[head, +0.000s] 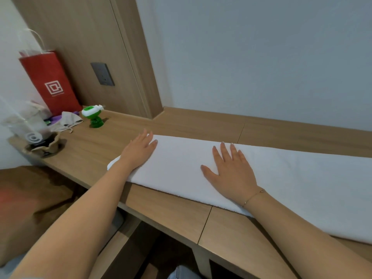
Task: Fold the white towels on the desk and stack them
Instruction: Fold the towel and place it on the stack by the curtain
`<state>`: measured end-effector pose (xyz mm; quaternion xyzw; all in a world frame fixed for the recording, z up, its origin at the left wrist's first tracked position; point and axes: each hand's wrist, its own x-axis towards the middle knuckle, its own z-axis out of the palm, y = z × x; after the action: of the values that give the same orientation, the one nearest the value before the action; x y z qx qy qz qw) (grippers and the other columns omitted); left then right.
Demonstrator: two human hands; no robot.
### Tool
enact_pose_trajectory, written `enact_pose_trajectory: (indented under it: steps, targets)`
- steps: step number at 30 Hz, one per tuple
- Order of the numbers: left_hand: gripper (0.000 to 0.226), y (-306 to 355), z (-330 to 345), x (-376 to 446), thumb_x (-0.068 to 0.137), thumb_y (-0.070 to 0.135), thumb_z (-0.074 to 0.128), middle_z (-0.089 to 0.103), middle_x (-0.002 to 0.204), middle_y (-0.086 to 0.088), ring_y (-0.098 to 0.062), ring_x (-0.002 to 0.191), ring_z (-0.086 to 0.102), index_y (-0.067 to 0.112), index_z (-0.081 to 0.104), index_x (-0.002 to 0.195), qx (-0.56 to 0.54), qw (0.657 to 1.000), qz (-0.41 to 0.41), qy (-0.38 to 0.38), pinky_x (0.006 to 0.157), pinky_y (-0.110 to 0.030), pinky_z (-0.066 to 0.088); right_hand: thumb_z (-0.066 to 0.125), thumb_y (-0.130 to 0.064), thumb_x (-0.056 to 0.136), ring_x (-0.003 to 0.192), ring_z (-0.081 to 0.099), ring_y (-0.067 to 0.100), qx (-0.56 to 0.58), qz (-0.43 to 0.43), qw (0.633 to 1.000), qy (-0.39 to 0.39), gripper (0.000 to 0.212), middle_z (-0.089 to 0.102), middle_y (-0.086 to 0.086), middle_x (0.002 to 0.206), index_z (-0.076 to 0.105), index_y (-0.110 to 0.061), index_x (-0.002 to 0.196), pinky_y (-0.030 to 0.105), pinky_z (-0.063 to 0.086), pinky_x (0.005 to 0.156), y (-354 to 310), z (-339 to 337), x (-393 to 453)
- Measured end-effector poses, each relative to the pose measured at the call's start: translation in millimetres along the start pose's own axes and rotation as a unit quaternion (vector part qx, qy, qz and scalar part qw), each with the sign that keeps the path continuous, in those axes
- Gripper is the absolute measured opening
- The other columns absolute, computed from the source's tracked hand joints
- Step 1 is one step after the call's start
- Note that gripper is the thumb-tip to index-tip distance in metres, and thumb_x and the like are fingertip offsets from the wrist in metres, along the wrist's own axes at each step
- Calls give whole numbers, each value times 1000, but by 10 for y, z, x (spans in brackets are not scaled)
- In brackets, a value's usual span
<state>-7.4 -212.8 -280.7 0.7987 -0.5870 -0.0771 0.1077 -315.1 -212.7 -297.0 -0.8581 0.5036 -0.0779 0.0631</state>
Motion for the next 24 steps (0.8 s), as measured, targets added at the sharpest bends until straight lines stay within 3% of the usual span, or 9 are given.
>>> enact_pose_trajectory:
  steps: [2, 4, 7, 12, 14, 16, 19, 22, 24]
  targets:
    - [52, 16, -56, -136, 106, 38, 31, 15, 163, -1, -21, 149, 18, 21, 29, 154, -41, 997, 10, 64, 121, -41, 14, 12, -66, 94, 149, -9, 28, 3, -2, 1000, -1, 78, -6, 8, 163, 2, -18, 156, 41, -4, 121, -5, -7, -2]
    - [50, -13, -71, -297, 105, 36, 33, 22, 162, -1, -20, 149, 21, 20, 33, 152, 24, 993, 17, 118, 121, -45, 12, 12, -66, 94, 149, -9, 28, 1, -4, 1000, -1, 78, -6, 8, 163, 2, -18, 156, 42, -4, 121, -7, 2, 7]
    - [53, -185, 19, -565, 104, 42, 23, 16, 164, -1, -20, 151, 11, 23, 24, 154, 107, 992, -3, 60, 119, -51, 9, 10, -67, 93, 149, -9, 28, 3, -6, 1000, -2, 80, -6, 8, 163, 1, -18, 156, 42, -4, 121, 6, 25, 14]
    - [56, -326, 69, -746, 103, 42, 13, 6, 165, 0, -20, 152, -1, 25, 9, 157, 85, 994, -54, 35, 120, -50, 2, 13, -63, 96, 149, -9, 28, 7, -13, 1000, -20, 76, -5, 8, 163, 3, -17, 156, 41, -3, 122, -31, -68, -35]
    - [53, -260, 32, -761, 105, 38, 17, 16, 163, -3, -23, 151, 9, 19, 19, 155, 45, 996, -61, 49, 120, -49, 3, 19, -56, 100, 149, -8, 25, 47, -46, 997, -30, 69, -4, 6, 163, 7, -17, 156, 37, -4, 121, -25, -171, -115]
    - [43, -228, -9, -824, 105, 31, 26, 46, 144, -11, -27, 133, 40, 8, 45, 137, -43, 992, -66, 95, 119, -47, 15, 25, -50, 102, 149, -8, 19, 100, -88, 990, -38, 63, -4, 2, 163, 12, -19, 156, 30, -5, 118, 64, -289, -255]
    - [32, -238, -93, -917, 105, 23, 33, 59, 106, -6, -23, 102, 50, 8, 60, 110, -221, 956, -117, 155, 92, -35, 37, 26, -54, 100, 149, -5, 11, 48, -130, 990, -5, 63, 0, -4, 163, 17, -23, 155, 25, -5, 117, 388, -430, -506]
    - [39, -286, -157, -930, 104, 29, 36, 57, 121, -16, -34, 118, 47, 6, 63, 121, -86, 961, -180, 190, 98, -43, 37, 19, -62, 95, 148, -6, 6, 4, -91, 995, -29, 70, -3, -10, 162, 11, -27, 155, 23, -5, 117, 802, -519, -758]
    - [50, -300, -162, -940, 102, 43, 37, 54, 125, -20, -36, 118, 46, 5, 60, 125, -2, 959, -234, 162, 99, -46, 39, 11, -67, 91, 146, -11, 2, 8, -75, 994, -81, 74, -10, -12, 161, 0, -31, 154, 22, -8, 116, 947, -503, -880]
